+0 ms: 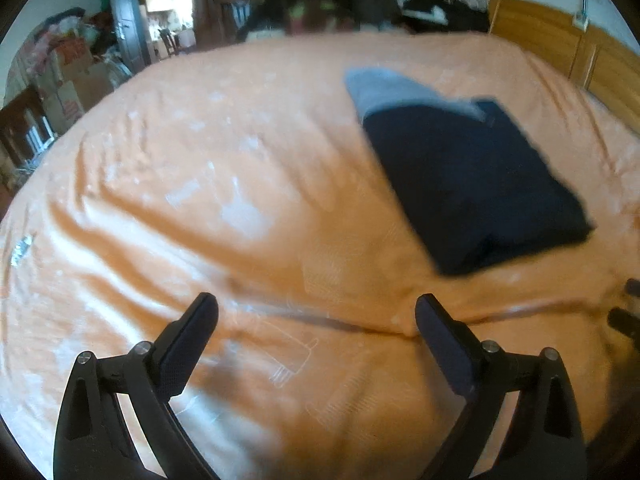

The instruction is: Fold small clothes

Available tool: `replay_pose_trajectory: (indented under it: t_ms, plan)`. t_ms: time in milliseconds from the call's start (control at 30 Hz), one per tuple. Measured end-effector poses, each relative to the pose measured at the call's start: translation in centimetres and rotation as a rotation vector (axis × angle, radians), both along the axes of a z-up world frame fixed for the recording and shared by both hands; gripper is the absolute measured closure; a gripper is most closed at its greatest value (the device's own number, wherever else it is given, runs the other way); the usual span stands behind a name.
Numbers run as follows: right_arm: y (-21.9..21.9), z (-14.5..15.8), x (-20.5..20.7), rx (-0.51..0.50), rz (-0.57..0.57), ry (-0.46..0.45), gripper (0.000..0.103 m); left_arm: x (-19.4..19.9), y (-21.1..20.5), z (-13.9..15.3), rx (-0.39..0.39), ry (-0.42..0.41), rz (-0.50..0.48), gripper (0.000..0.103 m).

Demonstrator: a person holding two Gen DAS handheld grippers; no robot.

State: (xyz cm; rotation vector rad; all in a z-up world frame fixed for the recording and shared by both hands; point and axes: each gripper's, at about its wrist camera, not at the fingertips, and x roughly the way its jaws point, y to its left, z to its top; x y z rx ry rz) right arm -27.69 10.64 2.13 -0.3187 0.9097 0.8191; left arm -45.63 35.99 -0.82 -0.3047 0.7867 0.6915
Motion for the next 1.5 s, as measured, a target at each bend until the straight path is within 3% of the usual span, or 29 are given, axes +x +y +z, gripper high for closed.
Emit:
replay_pose_trajectory:
  t_ms: [167,333,533,700,900,1500]
  plan:
    - [-1.3,9.6,-1.3,0.134,-0.011,-0.128,0.000,-2.1,-2.6,8.8,0.088,-0.172,-0.002,0.003]
    - [-2.5,18.6,-3.1,0.267,-0.029,-0.297,0.000,-3.5,-7.4,18.7,0.253,-0.316,-0.068,0.000]
    - [-2.6,22.8,-4.8,0.308,-0.057,-0.375,0.000,-5.0,-11.3,25.7,0.333,-0.399,-0.125,0.000]
    - [-3.0,24.0,-5.4,0.309,-0.067,-0.377,0.000,-5.8,-13.8,27.9,0.375,-0.414,-0.146,0.000]
    - [-3.1,24.4,-5.5,0.311,-0.070,-0.359,0.000,-6.7,-14.6,28.9,0.373,-0.432,-0.153,0.000]
    - [-3.1,24.1,-6.5,0.269,-0.077,-0.364,0.000,-6.8,-15.2,28.8,0.343,-0.428,-0.170,0.000]
